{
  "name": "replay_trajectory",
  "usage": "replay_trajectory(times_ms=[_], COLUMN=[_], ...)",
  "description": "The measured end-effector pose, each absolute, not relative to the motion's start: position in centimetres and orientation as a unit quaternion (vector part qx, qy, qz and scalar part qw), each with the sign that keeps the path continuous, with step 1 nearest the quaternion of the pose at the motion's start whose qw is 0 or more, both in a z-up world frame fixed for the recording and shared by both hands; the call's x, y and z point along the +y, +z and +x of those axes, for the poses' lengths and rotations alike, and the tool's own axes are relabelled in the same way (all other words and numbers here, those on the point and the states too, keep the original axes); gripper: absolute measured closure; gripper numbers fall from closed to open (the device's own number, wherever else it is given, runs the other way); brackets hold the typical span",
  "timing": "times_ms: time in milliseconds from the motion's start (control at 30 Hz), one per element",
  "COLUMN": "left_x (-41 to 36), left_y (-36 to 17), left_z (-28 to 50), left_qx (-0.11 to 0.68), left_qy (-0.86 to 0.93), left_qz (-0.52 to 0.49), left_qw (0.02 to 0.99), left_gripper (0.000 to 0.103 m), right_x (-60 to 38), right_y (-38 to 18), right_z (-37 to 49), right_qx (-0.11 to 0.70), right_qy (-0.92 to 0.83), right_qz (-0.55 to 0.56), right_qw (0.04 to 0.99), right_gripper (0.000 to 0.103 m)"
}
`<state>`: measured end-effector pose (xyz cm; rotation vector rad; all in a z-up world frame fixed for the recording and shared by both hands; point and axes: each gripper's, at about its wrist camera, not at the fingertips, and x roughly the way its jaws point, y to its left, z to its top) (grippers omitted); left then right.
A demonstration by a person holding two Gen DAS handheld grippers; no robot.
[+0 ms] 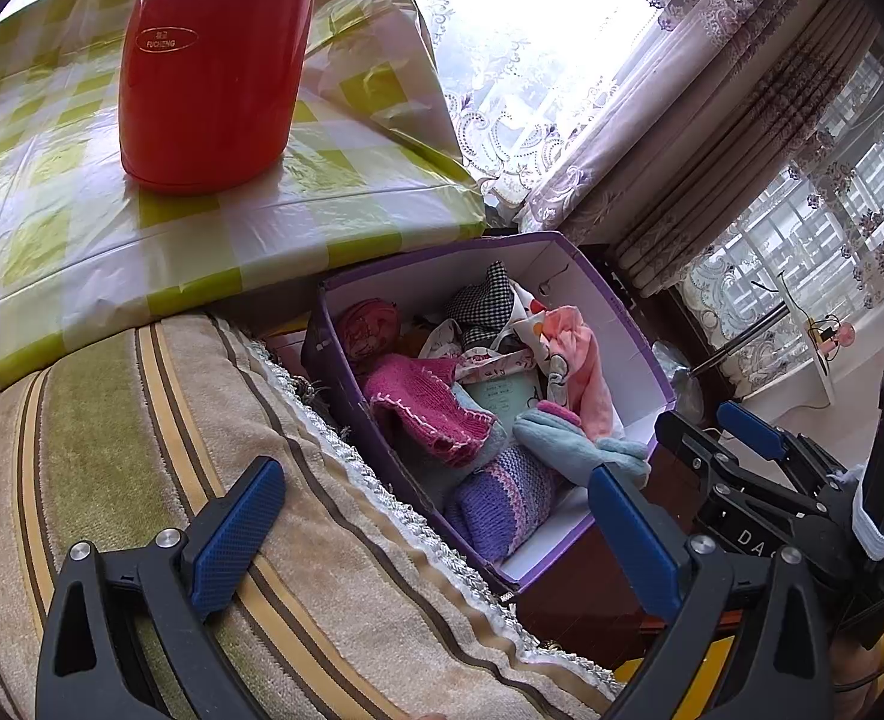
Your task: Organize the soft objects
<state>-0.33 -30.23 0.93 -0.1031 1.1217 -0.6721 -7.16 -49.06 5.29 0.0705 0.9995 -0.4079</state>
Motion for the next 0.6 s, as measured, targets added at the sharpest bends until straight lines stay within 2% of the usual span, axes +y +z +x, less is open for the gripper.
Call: replay_trajectory(times_ms=[600], left_x=[-30.39], left_y=[0.73], left_z=[-0.28], left_qx=[0.517], left_qy=[-0.312], left_qz=[-0.039], left_qw=[0.796], left_gripper=[0.001], right_x=[-48.92], right_y=[5.07], right_z=[-7.29], right_qx=[0.477], right_qy=[-0.193], right_qz=[0.035], right_qw=[0.857], right_gripper=[0.031])
